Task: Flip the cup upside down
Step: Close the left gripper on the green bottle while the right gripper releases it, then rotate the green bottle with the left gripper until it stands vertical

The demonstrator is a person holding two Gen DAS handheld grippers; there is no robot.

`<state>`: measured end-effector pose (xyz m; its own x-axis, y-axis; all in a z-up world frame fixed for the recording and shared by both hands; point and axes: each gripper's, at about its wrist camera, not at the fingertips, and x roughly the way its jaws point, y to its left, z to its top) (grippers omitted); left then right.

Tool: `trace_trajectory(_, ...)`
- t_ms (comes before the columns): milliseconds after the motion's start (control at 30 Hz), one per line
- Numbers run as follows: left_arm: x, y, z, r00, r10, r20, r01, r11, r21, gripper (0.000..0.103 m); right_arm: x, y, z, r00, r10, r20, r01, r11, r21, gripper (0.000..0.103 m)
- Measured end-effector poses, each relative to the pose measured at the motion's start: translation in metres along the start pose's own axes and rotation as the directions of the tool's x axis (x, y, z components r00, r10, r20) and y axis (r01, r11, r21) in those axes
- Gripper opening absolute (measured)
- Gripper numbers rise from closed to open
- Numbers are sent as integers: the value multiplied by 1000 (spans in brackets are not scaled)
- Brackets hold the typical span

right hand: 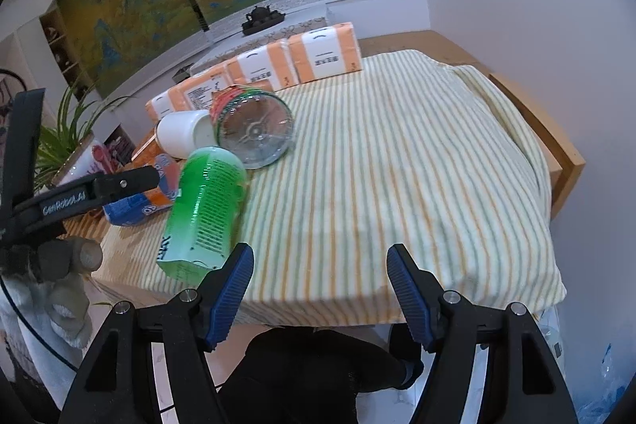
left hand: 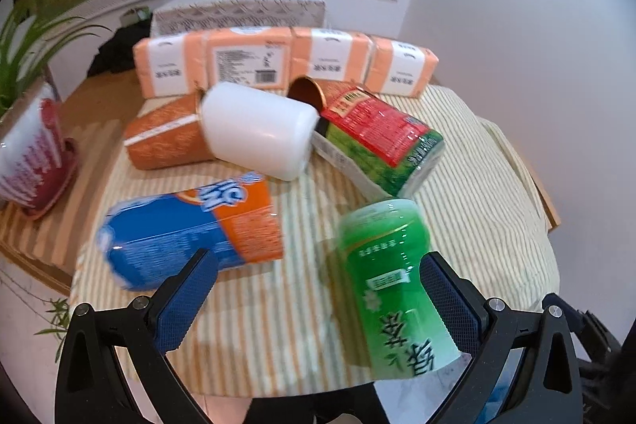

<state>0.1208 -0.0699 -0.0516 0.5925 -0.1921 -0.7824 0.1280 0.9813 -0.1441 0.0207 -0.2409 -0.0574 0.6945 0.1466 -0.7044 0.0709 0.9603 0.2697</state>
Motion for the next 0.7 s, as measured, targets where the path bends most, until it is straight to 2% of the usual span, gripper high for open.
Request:
trace_trajectory(367, 31, -25, 8, 992, -56, -115, 59, 998, 22, 102, -6, -14, -6, 1000, -24, 14, 24, 1000, 10, 66)
trace_trajectory(700, 55, -33, 11, 979, -68, -191, 74, 997, 25, 99, -16, -24, -10, 997, -62, 43, 61, 998, 27, 66)
